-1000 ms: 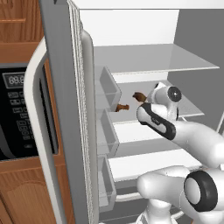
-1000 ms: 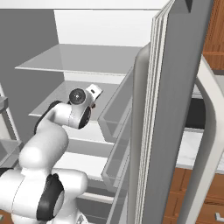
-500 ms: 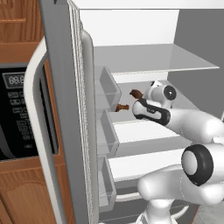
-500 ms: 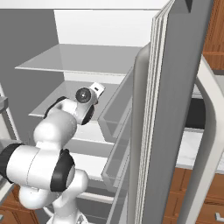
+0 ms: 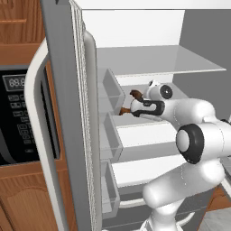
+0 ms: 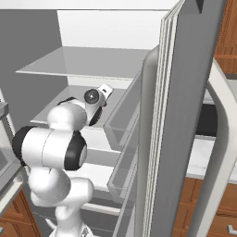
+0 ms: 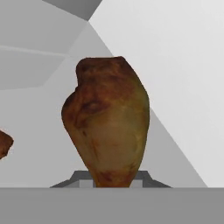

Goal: Place the chicken drumstick on the counter behind the older chicken drumstick on the same shelf of the fridge to maintain FIFO order. Close the fridge door when finished.

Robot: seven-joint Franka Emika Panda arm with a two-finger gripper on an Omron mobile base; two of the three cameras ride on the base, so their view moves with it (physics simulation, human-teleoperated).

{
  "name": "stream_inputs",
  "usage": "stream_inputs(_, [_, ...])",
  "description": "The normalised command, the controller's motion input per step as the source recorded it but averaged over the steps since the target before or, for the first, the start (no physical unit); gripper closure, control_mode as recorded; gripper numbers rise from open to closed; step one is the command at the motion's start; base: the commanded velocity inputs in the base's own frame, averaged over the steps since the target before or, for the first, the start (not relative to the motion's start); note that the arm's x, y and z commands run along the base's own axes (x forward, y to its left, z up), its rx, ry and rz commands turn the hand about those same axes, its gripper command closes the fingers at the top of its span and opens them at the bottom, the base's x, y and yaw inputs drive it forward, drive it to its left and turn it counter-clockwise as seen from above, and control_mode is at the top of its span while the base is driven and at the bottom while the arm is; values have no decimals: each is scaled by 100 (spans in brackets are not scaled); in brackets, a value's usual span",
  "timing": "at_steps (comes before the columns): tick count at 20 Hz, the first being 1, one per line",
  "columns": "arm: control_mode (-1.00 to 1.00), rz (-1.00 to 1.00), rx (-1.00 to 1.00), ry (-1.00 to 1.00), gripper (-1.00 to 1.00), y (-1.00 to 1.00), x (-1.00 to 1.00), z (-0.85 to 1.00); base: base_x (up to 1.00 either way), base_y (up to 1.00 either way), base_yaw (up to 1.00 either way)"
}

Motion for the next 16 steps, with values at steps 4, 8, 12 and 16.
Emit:
stream_inputs(4, [-100,0,-5,0,100,0,50,-30,0,0,0])
stream_inputs(8, [-100,1,-7,0,100,0,45,-37,0,0,0])
stream_inputs(12, [-100,2,-5,0,100,0,44,-28,0,0,0])
stream_inputs(16, [-100,3,-4,0,100,0,32,-30,0,0,0])
